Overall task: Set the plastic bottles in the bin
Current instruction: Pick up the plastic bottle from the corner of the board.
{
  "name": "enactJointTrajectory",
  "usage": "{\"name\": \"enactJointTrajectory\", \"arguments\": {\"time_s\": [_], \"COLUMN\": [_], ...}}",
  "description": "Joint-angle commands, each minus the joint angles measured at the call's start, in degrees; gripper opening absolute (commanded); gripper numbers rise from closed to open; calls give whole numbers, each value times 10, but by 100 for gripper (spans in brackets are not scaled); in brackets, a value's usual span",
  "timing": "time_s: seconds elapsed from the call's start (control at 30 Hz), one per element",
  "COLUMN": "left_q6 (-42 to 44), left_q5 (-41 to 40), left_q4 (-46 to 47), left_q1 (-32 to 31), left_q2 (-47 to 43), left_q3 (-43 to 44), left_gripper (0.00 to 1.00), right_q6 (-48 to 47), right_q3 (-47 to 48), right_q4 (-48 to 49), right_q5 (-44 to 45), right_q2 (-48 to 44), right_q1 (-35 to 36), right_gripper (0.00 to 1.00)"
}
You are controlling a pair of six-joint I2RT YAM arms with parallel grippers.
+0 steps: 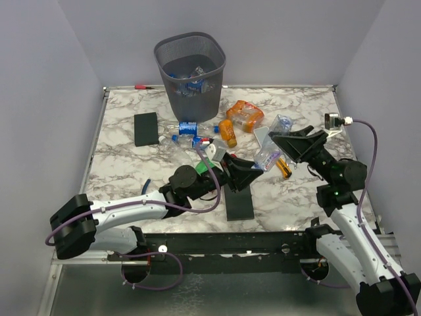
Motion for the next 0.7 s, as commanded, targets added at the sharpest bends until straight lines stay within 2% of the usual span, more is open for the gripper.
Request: {"name": "enactJointTrajectory", "arguments": {"time_s": [0.0, 0.07, 0.2, 0.3, 0.4, 0.53, 0.67], "left_q6": [80, 118, 206, 333, 478, 682, 885], "left_q5": [-24, -40, -50, -32, -46, -85, -101], "left_q4": [-36, -89, -185, -314, -447, -552, -585], "left_q1": [1, 2, 4, 4, 2, -3, -15], "left_q2": [-58, -84, -127, -148, -158, -167, -198], "left_q3": [-14, -10, 5, 41, 74, 69, 29], "left_gripper": [0, 0, 0, 0, 0, 0, 0], "right_q6": [-105, -178, -275, -388, -481, -529, -537], "right_q3": [88, 132, 211, 312, 415, 472, 485], "right_q4": [-205, -310, -467, -634, -767, -832, -862], "right_q5": [-50, -48, -44, 7, 54, 66, -3], "right_q2": [-30, -41, -42, -23, 7, 38, 85], "right_q1": [6, 5, 5, 5, 5, 9, 11], "right_gripper": [92, 100, 100, 100, 100, 100, 100]}}
